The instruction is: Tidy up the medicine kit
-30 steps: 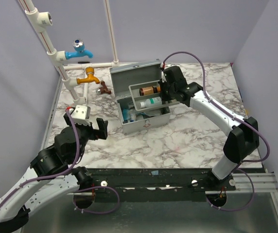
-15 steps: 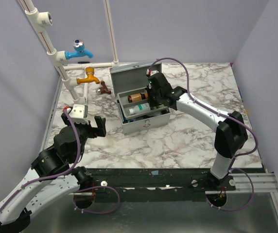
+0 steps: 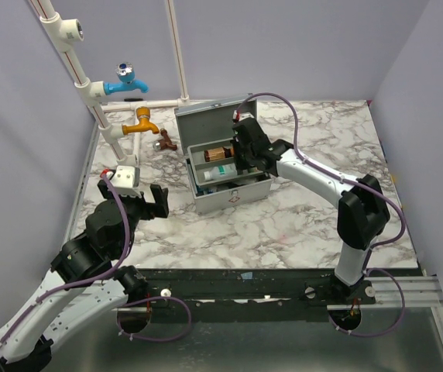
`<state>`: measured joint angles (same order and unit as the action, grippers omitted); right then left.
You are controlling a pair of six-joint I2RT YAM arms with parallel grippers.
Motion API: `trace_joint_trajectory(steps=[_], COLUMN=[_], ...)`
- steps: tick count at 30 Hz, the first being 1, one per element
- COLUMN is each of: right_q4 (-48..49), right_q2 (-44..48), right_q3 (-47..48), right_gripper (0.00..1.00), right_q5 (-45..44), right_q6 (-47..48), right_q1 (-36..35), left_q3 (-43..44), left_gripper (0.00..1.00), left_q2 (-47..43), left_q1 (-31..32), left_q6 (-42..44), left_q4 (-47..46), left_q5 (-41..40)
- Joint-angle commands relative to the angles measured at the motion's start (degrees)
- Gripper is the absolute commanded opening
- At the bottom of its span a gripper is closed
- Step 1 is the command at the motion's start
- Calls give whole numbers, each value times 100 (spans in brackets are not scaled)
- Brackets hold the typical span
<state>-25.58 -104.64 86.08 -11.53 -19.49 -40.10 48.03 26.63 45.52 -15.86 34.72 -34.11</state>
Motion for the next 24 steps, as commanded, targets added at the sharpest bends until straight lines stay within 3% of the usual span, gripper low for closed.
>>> trace_joint_trajectory(steps=[1, 24], right_q4=[431, 292], right_q2=[-141, -22], right_q3=[244, -140], right_gripper=[1, 1], right_q5=[117, -460], right_q6=[-236, -212], right_q1=[-24, -419], left_q3=[-39, -72], left_gripper=[99, 99], left_q2=[25, -61], left_q1=[-161, -366], left_q6=[65, 57], left_q4=[-155, -171], left_q5=[298, 548])
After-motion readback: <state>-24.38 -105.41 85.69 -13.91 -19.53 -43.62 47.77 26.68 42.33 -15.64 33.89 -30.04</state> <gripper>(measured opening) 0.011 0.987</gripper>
